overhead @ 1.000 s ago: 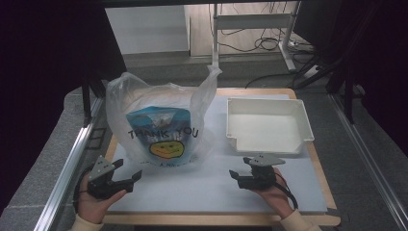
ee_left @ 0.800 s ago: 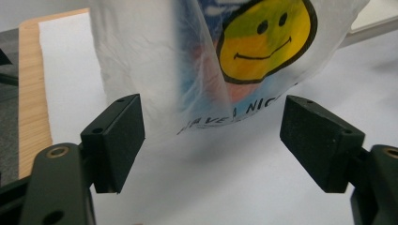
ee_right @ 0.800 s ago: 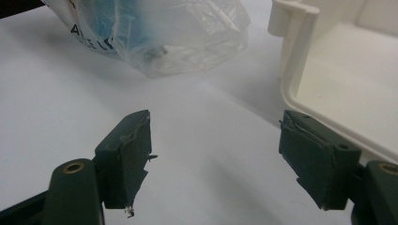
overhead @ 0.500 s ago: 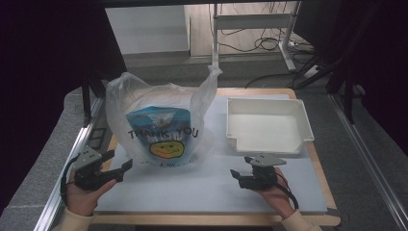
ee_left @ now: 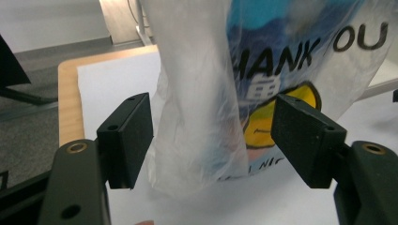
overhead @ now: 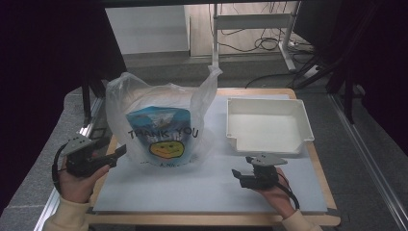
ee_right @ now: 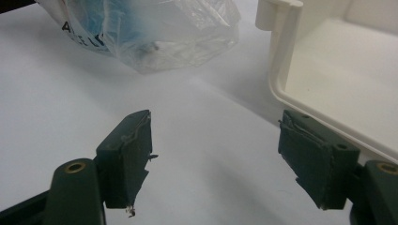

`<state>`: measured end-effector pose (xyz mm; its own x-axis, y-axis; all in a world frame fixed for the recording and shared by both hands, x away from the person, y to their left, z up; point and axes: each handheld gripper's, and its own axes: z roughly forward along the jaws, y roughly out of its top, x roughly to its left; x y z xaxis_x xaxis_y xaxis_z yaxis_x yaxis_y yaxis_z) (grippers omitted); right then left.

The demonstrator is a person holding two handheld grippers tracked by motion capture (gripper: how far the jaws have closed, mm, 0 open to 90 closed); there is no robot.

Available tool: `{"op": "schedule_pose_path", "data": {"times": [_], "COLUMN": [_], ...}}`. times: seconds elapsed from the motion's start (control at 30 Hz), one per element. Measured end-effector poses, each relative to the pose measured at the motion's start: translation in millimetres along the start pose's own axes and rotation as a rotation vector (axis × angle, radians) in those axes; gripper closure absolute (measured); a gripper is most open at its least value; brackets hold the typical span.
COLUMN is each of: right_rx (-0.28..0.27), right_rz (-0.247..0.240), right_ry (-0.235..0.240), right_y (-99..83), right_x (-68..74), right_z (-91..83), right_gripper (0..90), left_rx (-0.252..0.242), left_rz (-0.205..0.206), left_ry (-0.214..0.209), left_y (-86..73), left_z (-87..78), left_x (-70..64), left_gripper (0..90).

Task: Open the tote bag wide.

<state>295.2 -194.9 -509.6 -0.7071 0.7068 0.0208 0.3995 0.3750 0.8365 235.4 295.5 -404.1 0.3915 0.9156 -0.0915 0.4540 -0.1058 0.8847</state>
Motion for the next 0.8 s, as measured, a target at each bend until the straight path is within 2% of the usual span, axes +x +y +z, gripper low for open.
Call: {"op": "schedule_pose_path", "data": {"times": [0.13, 0.5, 0.63, 0.8], "right_rx": [0.004, 0.016, 0.028, 0.034], "right_rz": [-0.002, 0.002, 0.012, 0.018], "right_ry": [-0.002, -0.022, -0.035, -0.044], "right_y": [-0.4, -1.9, -2.6, -3.0], "right_x": [0.1, -2.0, -3.0, -3.9], "right_z": [0.4, 1.1, 2.0, 1.8], "right_gripper": [26.3, 26.3, 26.3, 26.3], "left_rx": [-0.009, -0.023, -0.048, -0.055], "left_rz": [0.005, -0.023, -0.006, 0.005], "left_ry": [0.003, 0.026, 0.031, 0.019], "left_y": [5.8, 26.1, 41.1, 49.3], "left_z": [-0.5, 2.7, 2.7, 9.6], "left_x": [1.2, 9.7, 10.7, 12.6], "left_gripper": [32.0, 38.5, 39.0, 45.0]}}
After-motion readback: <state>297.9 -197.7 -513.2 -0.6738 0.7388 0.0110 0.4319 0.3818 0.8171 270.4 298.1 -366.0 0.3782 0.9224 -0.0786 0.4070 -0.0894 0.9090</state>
